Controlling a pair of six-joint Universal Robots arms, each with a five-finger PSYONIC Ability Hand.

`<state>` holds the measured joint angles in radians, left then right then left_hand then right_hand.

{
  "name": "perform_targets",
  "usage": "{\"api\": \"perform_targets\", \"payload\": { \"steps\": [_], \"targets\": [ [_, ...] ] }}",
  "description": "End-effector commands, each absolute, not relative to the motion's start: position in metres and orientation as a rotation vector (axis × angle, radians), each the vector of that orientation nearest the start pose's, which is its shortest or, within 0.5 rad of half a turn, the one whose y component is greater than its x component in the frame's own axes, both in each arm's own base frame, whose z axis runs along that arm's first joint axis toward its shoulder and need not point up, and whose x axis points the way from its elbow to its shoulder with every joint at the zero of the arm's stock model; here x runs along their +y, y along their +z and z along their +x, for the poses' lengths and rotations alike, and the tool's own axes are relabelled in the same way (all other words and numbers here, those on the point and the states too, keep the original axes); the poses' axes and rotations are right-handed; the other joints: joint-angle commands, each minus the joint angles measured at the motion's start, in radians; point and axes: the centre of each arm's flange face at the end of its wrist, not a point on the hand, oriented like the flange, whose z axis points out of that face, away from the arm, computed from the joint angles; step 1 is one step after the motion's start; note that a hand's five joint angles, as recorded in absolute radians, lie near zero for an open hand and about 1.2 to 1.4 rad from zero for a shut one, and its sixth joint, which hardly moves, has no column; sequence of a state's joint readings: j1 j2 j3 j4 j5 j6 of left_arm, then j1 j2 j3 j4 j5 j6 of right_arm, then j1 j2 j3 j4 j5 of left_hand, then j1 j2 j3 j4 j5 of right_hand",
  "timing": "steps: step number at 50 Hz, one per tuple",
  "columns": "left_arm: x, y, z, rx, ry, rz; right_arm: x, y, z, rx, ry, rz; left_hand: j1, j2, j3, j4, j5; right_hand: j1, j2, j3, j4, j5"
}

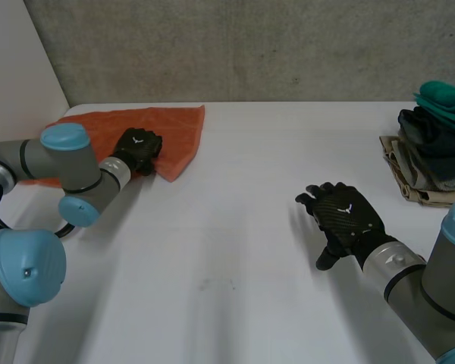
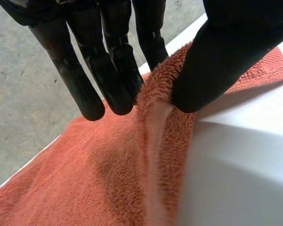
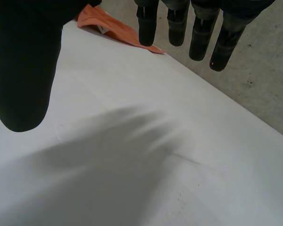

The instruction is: Fold the laundry.

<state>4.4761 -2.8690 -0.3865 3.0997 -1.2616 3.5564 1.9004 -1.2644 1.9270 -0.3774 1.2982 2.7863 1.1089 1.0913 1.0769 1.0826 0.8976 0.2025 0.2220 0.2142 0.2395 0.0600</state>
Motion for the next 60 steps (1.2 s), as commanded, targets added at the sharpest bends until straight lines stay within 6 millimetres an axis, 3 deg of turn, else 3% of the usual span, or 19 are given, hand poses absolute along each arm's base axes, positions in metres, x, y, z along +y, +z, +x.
{"api": "perform_targets", "payload": {
  "steps": [1, 4, 8, 9, 12, 13, 16, 17, 21, 26, 27, 28, 30, 32, 34, 39, 48, 54, 60],
  "targets": [
    [-0.459, 0.131, -0.286, 2.122, -2.140, 0.965, -0.237, 0.144, 0.245, 2.136, -1.754, -1.013, 0.287, 0.305, 0.319, 0.314, 0.324, -0.028, -0.047, -0.040, -0.065, -0.060],
    [-0.448, 0.152, -0.294, 2.100, -2.191, 0.960, -0.240, 0.145, 0.243, 2.146, -1.769, -0.997, 0.287, 0.305, 0.319, 0.314, 0.324, -0.028, -0.047, -0.040, -0.065, -0.060],
    [-0.407, 0.177, -0.325, 2.151, -2.298, 0.987, -0.254, 0.149, 0.230, 2.207, -1.831, -0.920, 0.287, 0.305, 0.319, 0.314, 0.324, -0.028, -0.047, -0.040, -0.065, -0.060],
    [-0.385, 0.186, -0.338, 2.199, -2.337, 1.005, -0.259, 0.152, 0.226, 2.222, -1.852, -0.900, 0.287, 0.305, 0.319, 0.314, 0.324, -0.028, -0.047, -0.040, -0.065, -0.060],
    [-0.350, 0.196, -0.358, 2.283, -2.384, 1.039, -0.275, 0.160, 0.211, 2.283, -1.934, -0.813, 0.287, 0.305, 0.319, 0.314, 0.324, -0.028, -0.047, -0.040, -0.065, -0.060],
    [-0.326, 0.201, -0.371, 2.336, -2.418, 1.066, -0.278, 0.162, 0.208, 2.295, -1.953, -0.793, 0.287, 0.305, 0.319, 0.314, 0.324, -0.028, -0.047, -0.040, -0.065, -0.060],
    [-0.289, 0.199, -0.396, 2.424, -2.452, 1.141, -0.289, 0.173, 0.195, 2.324, -2.033, -0.721, 0.287, 0.305, 0.319, 0.314, 0.324, -0.028, -0.047, -0.040, -0.065, -0.060],
    [-0.264, 0.196, -0.412, 2.473, -2.469, 1.203, -0.292, 0.176, 0.192, 2.332, -2.052, -0.702, 0.287, 0.305, 0.319, 0.314, 0.324, -0.028, -0.047, -0.040, -0.065, -0.060],
    [-0.216, 0.183, -0.446, 2.549, -2.508, 1.344, -0.299, 0.182, 0.179, 2.361, -2.100, -0.639, 0.287, 0.305, 0.319, 0.314, 0.324, -0.028, -0.047, -0.040, -0.065, -0.060],
    [-0.189, 0.183, -0.480, 2.465, -2.679, 1.440, -0.301, 0.184, 0.175, 2.361, -2.096, -0.584, 0.287, 0.305, 0.319, 0.314, 0.324, -0.028, -0.047, -0.040, -0.065, -0.060],
    [-0.189, 0.183, -0.483, 2.453, -2.699, 1.439, -0.301, 0.184, 0.175, 2.359, -2.092, -0.572, 0.233, 0.250, 0.264, 0.259, 0.269, -0.028, -0.047, -0.040, -0.065, -0.060],
    [-0.188, 0.182, -0.488, 2.439, -2.720, 1.449, -0.302, 0.185, 0.175, 2.356, -2.091, -0.561, -0.236, -0.218, -0.204, -0.210, -0.199, -0.028, -0.047, -0.040, -0.065, -0.060],
    [-0.184, 0.180, -0.491, 2.433, -2.726, 1.473, -0.302, 0.185, 0.175, 2.353, -2.088, -0.555, -0.726, -0.708, -0.694, -0.700, -0.689, -0.028, -0.047, -0.040, -0.065, -0.060],
    [-0.175, 0.182, -0.494, 2.428, -2.731, 1.531, -0.302, 0.185, 0.175, 2.348, -2.083, -0.551, -0.930, -0.912, -0.898, -0.904, -0.893, -0.028, -0.047, -0.040, -0.065, -0.060],
    [-0.171, 0.184, -0.494, 2.428, -2.729, 1.557, -0.302, 0.185, 0.176, 2.347, -2.080, -0.554, -0.931, -0.913, -0.899, -0.904, -0.894, -0.028, -0.047, -0.040, -0.065, -0.060],
    [-0.175, 0.208, -0.476, 2.419, -2.733, 1.511, -0.300, 0.186, 0.179, 2.327, -2.063, -0.595, -0.931, -0.913, -0.899, -0.904, -0.894, -0.028, -0.047, -0.040, -0.065, -0.060],
    [-0.251, 0.243, -0.369, 2.397, -2.596, 1.118, -0.279, 0.193, 0.190, 2.352, -1.792, -0.728, -0.884, -0.866, -0.852, -0.857, -0.847, -0.028, -0.047, -0.040, -0.065, -0.060],
    [-0.291, 0.228, -0.297, 2.356, -2.348, 0.972, -0.258, 0.191, 0.192, 2.444, -1.594, -0.897, -0.843, -0.825, -0.811, -0.816, -0.806, -0.028, -0.047, -0.040, -0.065, -0.060],
    [-0.319, 0.187, -0.225, 2.354, -2.001, 0.901, -0.252, 0.179, 0.189, 2.497, -1.555, -1.049, -0.778, -0.761, -0.746, -0.752, -0.741, -0.006, -0.025, -0.018, -0.043, -0.038]
  ]
}}
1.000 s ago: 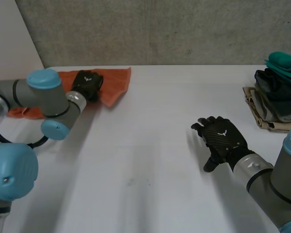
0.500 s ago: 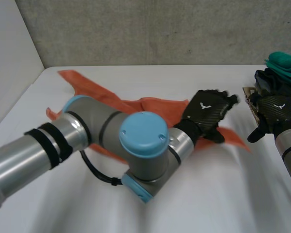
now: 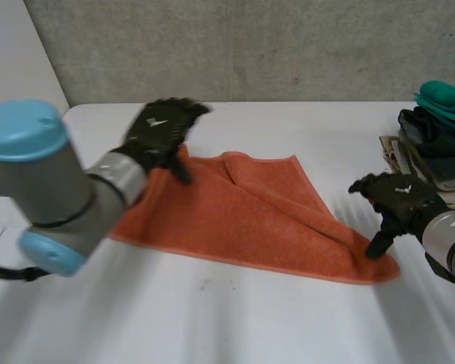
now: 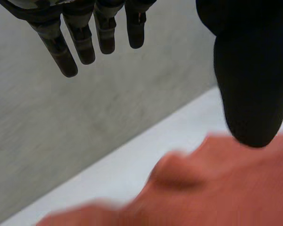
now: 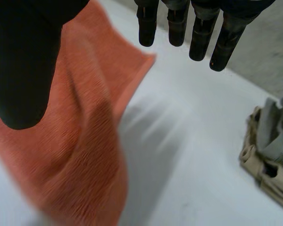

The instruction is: Fold the laundry.

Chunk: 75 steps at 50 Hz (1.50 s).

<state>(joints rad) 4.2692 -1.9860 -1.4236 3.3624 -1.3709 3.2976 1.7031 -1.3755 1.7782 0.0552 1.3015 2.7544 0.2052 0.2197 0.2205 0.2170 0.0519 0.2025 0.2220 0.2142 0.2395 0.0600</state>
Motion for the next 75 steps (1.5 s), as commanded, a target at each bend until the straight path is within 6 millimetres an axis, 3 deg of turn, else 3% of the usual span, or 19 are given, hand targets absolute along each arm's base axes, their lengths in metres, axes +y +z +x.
{"api": "perform_targets", "payload": {
  "steps": [1, 3, 7, 11, 12, 16, 17, 40, 66, 69, 75],
  "targets": [
    [-0.320, 0.182, -0.217, 2.354, -1.965, 0.896, -0.252, 0.178, 0.189, 2.503, -1.554, -1.063, 0.146, 0.132, 0.131, 0.134, 0.125, -0.006, -0.025, -0.018, -0.043, -0.038],
    [-0.322, 0.168, -0.198, 2.365, -1.868, 0.883, -0.252, 0.171, 0.186, 2.536, -1.541, -1.070, 0.164, 0.149, 0.149, 0.152, 0.143, 0.006, -0.014, -0.006, -0.031, -0.026],
    [-0.323, 0.156, -0.182, 2.386, -1.808, 0.877, -0.261, 0.153, 0.185, 2.564, -1.553, -1.060, 0.167, 0.152, 0.151, 0.155, 0.146, 0.047, 0.027, 0.035, 0.010, 0.015],
    [-0.322, 0.151, -0.180, 2.419, -1.817, 0.917, -0.267, 0.138, 0.186, 2.568, -1.569, -1.061, 0.167, 0.152, 0.152, 0.155, 0.146, 0.155, 0.136, 0.143, 0.118, 0.123],
    [-0.323, 0.151, -0.180, 2.423, -1.822, 0.926, -0.268, 0.136, 0.187, 2.566, -1.571, -1.063, 0.167, 0.152, 0.152, 0.155, 0.146, 0.237, 0.217, 0.225, 0.200, 0.205],
    [-0.322, 0.150, -0.182, 2.437, -1.847, 0.966, -0.277, 0.136, 0.189, 2.531, -1.644, -1.053, 0.173, 0.158, 0.157, 0.161, 0.151, 1.149, 1.129, 1.137, 1.112, 1.117],
    [-0.322, 0.151, -0.182, 2.436, -1.852, 0.973, -0.281, 0.138, 0.190, 2.513, -1.682, -1.047, 0.173, 0.158, 0.157, 0.161, 0.151, 1.193, 1.174, 1.182, 1.156, 1.161],
    [-0.334, 0.131, -0.175, 2.493, -1.835, 1.005, -0.314, 0.158, 0.185, 2.397, -1.979, -1.008, 0.281, 0.267, 0.266, 0.270, 0.260, 1.194, 1.174, 1.182, 1.157, 1.162],
    [-0.362, 0.112, -0.174, 2.479, -1.827, 0.997, -0.316, 0.153, 0.186, 2.407, -1.967, -1.008, 0.422, 0.408, 0.407, 0.410, 0.401, 1.194, 1.174, 1.182, 1.157, 1.162],
    [-0.364, 0.111, -0.174, 2.442, -1.816, 1.037, -0.315, 0.152, 0.186, 2.408, -1.962, -1.010, 0.510, 0.495, 0.495, 0.498, 0.489, 1.194, 1.174, 1.182, 1.157, 1.162],
    [-0.367, 0.112, -0.175, 2.345, -1.803, 1.125, -0.314, 0.152, 0.187, 2.410, -1.960, -1.011, 0.915, 0.901, 0.900, 0.903, 0.894, 1.194, 1.174, 1.182, 1.157, 1.162]
  ]
}}
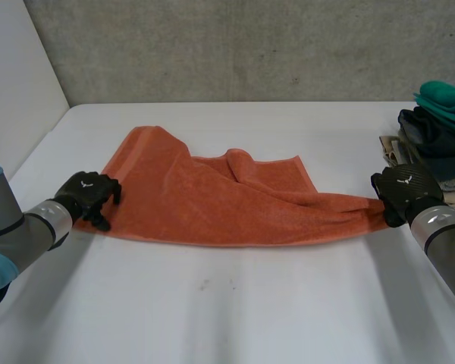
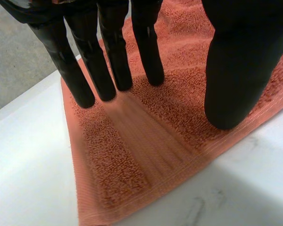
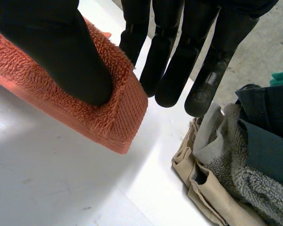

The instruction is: Fold the laundry.

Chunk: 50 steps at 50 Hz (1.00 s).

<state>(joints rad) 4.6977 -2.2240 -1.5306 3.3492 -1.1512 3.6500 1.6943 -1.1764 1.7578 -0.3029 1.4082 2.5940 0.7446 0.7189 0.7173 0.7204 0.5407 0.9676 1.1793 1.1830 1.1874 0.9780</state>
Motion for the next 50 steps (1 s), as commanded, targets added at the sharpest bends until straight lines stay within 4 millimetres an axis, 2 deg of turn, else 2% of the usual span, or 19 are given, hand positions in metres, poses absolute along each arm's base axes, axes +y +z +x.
{"api": "perform_targets", "payload": {
  "steps": [1, 11, 13, 14, 16, 18, 21, 23, 28, 35, 50],
  "targets": [
    [-0.368, 0.112, -0.175, 2.338, -1.804, 1.126, -0.314, 0.152, 0.187, 2.408, -1.959, -1.010, 0.394, 0.419, 0.421, 0.418, 0.423, 0.429, 0.217, 0.213, 0.209, 0.244],
    [-0.374, 0.107, -0.178, 2.319, -1.818, 1.135, -0.312, 0.150, 0.186, 2.417, -1.947, -1.010, 0.420, 0.446, 0.447, 0.444, 0.450, 0.429, 0.217, 0.213, 0.209, 0.244],
    [-0.372, 0.107, -0.179, 2.334, -1.815, 1.131, -0.312, 0.150, 0.185, 2.421, -1.945, -1.007, 0.324, 0.350, 0.351, 0.348, 0.353, 0.429, 0.217, 0.213, 0.209, 0.244],
    [-0.371, 0.110, -0.177, 2.337, -1.815, 1.124, -0.312, 0.149, 0.185, 2.421, -1.943, -1.009, 0.015, 0.041, 0.042, 0.039, 0.044, 0.429, 0.217, 0.213, 0.209, 0.244],
    [-0.367, 0.115, -0.177, 2.346, -1.807, 1.123, -0.312, 0.149, 0.185, 2.422, -1.943, -1.005, -0.216, -0.190, -0.189, -0.192, -0.187, 0.429, 0.217, 0.213, 0.209, 0.244],
    [-0.359, 0.127, -0.175, 2.367, -1.793, 1.125, -0.312, 0.149, 0.184, 2.425, -1.941, -1.004, -0.246, -0.220, -0.219, -0.222, -0.217, 0.429, 0.217, 0.213, 0.209, 0.244],
    [-0.352, 0.134, -0.173, 2.389, -1.776, 1.128, -0.312, 0.149, 0.184, 2.424, -1.943, -1.003, -0.293, -0.267, -0.266, -0.269, -0.264, 0.429, 0.217, 0.213, 0.209, 0.244],
    [-0.349, 0.132, -0.163, 2.418, -1.736, 1.104, -0.312, 0.149, 0.185, 2.422, -1.943, -1.004, -0.384, -0.358, -0.357, -0.360, -0.355, 0.429, 0.217, 0.213, 0.209, 0.244],
    [-0.353, 0.126, -0.147, 2.419, -1.693, 1.073, -0.310, 0.149, 0.186, 2.419, -1.939, -1.009, -0.387, -0.362, -0.360, -0.363, -0.358, 0.429, 0.217, 0.213, 0.209, 0.244],
    [-0.359, 0.116, -0.141, 2.353, -1.644, 1.142, -0.309, 0.148, 0.187, 2.421, -1.932, -1.012, -0.367, -0.341, -0.339, -0.342, -0.337, 0.429, 0.217, 0.213, 0.209, 0.244],
    [-0.383, 0.109, -0.143, 2.300, -1.690, 1.147, -0.306, 0.145, 0.187, 2.429, -1.915, -1.015, -0.270, -0.244, -0.243, -0.246, -0.241, 0.429, 0.217, 0.213, 0.209, 0.244]
  ]
}}
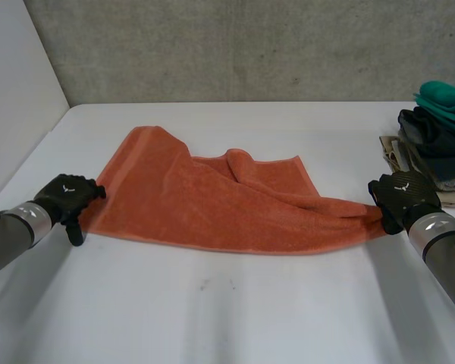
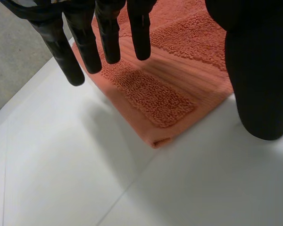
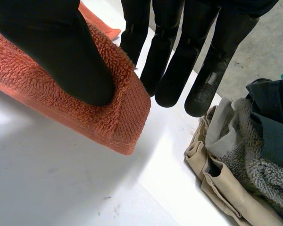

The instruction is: Fold the laundry.

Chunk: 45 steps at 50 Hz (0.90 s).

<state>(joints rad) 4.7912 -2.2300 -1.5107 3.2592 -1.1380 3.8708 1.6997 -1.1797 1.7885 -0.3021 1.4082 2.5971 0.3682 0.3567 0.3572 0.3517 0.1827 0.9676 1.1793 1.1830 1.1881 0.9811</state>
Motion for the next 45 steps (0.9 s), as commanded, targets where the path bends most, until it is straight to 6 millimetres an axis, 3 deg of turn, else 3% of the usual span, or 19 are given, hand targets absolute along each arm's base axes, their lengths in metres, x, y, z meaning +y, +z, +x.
{"api": "perform_targets", "payload": {
  "steps": [1, 18, 22, 27, 32, 37, 45],
  "targets": [
    [-0.384, 0.109, -0.143, 2.298, -1.692, 1.147, -0.305, 0.144, 0.187, 2.430, -1.913, -1.015, 0.107, 0.118, 0.118, 0.123, 0.118, 0.429, 0.217, 0.213, 0.208, 0.241],
    [-0.402, 0.110, -0.158, 2.240, -1.754, 1.182, -0.305, 0.143, 0.187, 2.436, -1.905, -1.018, 0.180, 0.191, 0.191, 0.196, 0.191, 0.429, 0.217, 0.213, 0.208, 0.241],
    [-0.404, 0.107, -0.160, 2.240, -1.757, 1.185, -0.305, 0.143, 0.187, 2.436, -1.905, -1.020, 0.277, 0.288, 0.288, 0.293, 0.287, 0.429, 0.217, 0.213, 0.208, 0.241],
    [-0.408, 0.111, -0.164, 2.218, -1.783, 1.184, -0.305, 0.143, 0.186, 2.436, -1.909, -1.022, 0.640, 0.651, 0.651, 0.656, 0.651, 0.429, 0.217, 0.213, 0.208, 0.241],
    [-0.412, 0.116, -0.169, 2.202, -1.844, 1.146, -0.305, 0.143, 0.186, 2.436, -1.909, -1.024, 0.773, 0.784, 0.784, 0.789, 0.784, 0.429, 0.217, 0.213, 0.208, 0.241],
    [-0.413, 0.118, -0.170, 2.218, -1.880, 1.106, -0.305, 0.142, 0.186, 2.439, -1.905, -1.025, 0.744, 0.755, 0.755, 0.760, 0.755, 0.429, 0.217, 0.213, 0.208, 0.241],
    [-0.406, 0.112, -0.171, 2.260, -1.849, 1.115, -0.304, 0.141, 0.186, 2.442, -1.898, -1.026, 0.371, 0.383, 0.382, 0.388, 0.382, 0.429, 0.217, 0.213, 0.208, 0.241]
  ]
}}
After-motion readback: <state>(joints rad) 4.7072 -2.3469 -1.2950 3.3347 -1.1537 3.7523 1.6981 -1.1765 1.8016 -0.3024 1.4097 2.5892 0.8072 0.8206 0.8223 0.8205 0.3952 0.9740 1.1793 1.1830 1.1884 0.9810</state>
